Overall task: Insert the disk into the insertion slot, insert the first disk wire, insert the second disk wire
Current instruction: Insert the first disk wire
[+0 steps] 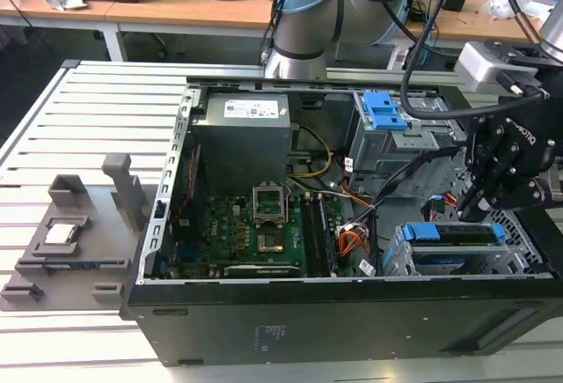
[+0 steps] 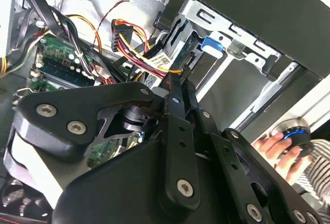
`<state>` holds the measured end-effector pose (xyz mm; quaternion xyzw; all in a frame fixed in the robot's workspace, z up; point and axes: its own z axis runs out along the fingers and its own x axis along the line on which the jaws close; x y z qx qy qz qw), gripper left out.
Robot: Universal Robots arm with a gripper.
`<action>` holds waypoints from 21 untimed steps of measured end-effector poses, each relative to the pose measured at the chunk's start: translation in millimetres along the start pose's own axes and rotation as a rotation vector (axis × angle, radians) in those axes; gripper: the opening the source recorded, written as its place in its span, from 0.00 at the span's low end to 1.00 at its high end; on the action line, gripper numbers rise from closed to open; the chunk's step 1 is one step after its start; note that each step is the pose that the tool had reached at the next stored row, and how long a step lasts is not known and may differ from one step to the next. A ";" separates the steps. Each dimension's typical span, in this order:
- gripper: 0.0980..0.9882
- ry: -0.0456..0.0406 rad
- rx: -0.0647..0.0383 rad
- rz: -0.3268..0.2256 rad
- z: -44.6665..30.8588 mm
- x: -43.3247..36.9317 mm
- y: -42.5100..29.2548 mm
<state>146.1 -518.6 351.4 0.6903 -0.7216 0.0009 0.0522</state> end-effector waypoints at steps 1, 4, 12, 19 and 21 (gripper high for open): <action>0.07 -0.0005 -0.001 0.009 0.0 0.0 0.0; 0.07 -0.0038 -0.005 0.059 0.0 0.0 -0.1; 0.07 -0.0112 -0.013 0.171 0.0 0.0 -0.2; 0.07 -0.0060 -0.008 0.099 0.3 0.0 -0.2; 0.07 -0.0030 -0.004 0.056 0.6 -0.1 -0.3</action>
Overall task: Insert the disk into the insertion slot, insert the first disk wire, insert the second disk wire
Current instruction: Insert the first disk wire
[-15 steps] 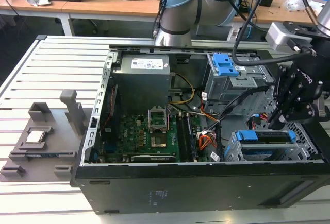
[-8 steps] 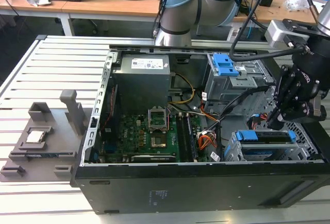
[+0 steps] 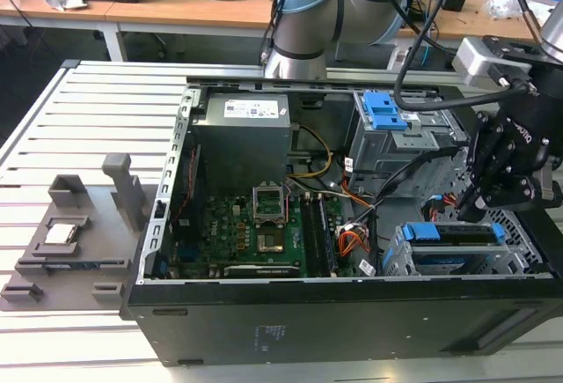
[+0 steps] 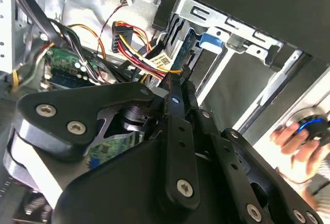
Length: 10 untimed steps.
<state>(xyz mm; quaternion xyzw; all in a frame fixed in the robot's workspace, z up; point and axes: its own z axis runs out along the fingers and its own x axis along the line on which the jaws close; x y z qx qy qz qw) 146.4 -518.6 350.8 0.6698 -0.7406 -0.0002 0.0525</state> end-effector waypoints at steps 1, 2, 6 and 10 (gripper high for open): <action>0.07 0.0020 0.002 -0.029 0.2 0.0 0.0; 0.07 0.0047 0.005 -0.065 0.5 0.0 0.0; 0.07 0.0135 0.015 -0.190 1.7 -0.1 -0.1; 0.07 0.0101 0.011 -0.141 4.6 -0.1 -0.9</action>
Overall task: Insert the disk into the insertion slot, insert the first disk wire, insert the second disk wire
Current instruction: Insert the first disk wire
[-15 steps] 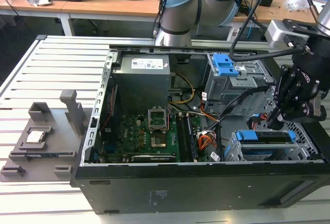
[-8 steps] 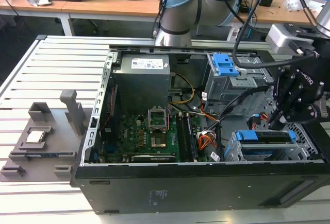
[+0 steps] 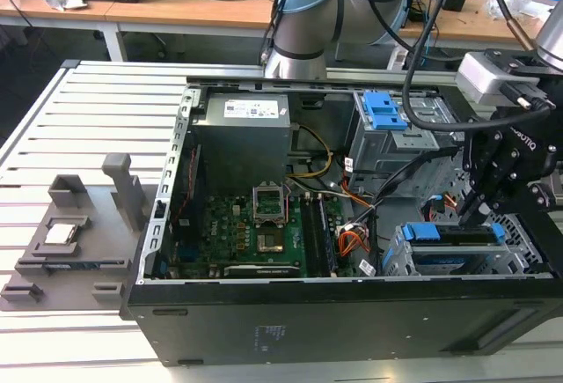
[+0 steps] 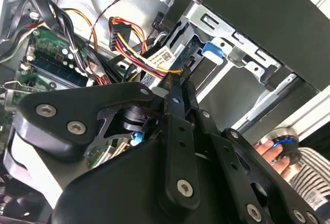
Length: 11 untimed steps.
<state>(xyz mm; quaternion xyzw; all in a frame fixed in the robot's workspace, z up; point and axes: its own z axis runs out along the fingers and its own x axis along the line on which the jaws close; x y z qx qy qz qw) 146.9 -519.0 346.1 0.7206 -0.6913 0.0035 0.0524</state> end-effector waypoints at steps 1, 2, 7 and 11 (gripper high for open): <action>0.07 -0.0007 -0.001 0.008 0.6 0.0 -1.3; 0.07 -0.0011 -0.001 0.012 0.8 0.0 -2.3; 0.07 -0.0027 -0.003 0.043 1.9 0.3 -4.0; 0.07 -0.0033 -0.006 0.082 2.6 0.4 -4.9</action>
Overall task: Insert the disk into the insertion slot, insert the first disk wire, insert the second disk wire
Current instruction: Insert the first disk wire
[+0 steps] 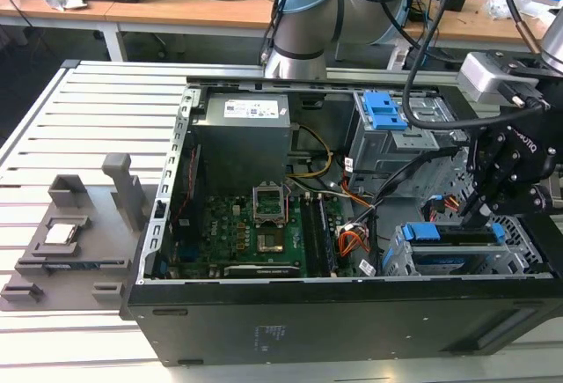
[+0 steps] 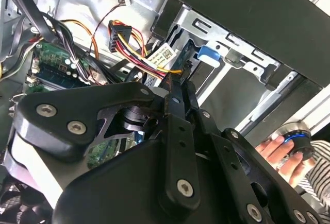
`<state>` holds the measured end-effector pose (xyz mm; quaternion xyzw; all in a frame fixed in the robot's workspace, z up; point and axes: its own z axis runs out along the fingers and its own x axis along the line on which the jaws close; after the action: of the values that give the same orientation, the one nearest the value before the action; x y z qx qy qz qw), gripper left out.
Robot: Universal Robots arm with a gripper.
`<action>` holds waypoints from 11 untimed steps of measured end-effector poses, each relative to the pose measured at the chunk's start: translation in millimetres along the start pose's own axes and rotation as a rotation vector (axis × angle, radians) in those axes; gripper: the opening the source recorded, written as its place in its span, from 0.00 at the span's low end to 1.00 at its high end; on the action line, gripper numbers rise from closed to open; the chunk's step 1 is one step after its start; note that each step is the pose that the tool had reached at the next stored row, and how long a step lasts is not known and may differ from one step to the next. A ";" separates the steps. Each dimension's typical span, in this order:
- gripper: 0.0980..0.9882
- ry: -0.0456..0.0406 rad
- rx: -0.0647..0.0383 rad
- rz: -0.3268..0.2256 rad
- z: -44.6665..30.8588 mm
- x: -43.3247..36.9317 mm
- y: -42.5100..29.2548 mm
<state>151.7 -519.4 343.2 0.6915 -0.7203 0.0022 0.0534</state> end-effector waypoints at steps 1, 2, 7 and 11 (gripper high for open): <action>0.07 0.0004 0.000 0.006 0.0 0.0 -0.3; 0.07 0.0008 -0.001 0.014 -0.1 0.2 -1.2; 0.07 0.0014 -0.001 0.016 0.2 3.9 -1.7; 0.07 0.0013 -0.001 0.016 -0.8 5.0 -1.5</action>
<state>153.1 -524.4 344.3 0.6856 -0.7259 0.0026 0.0543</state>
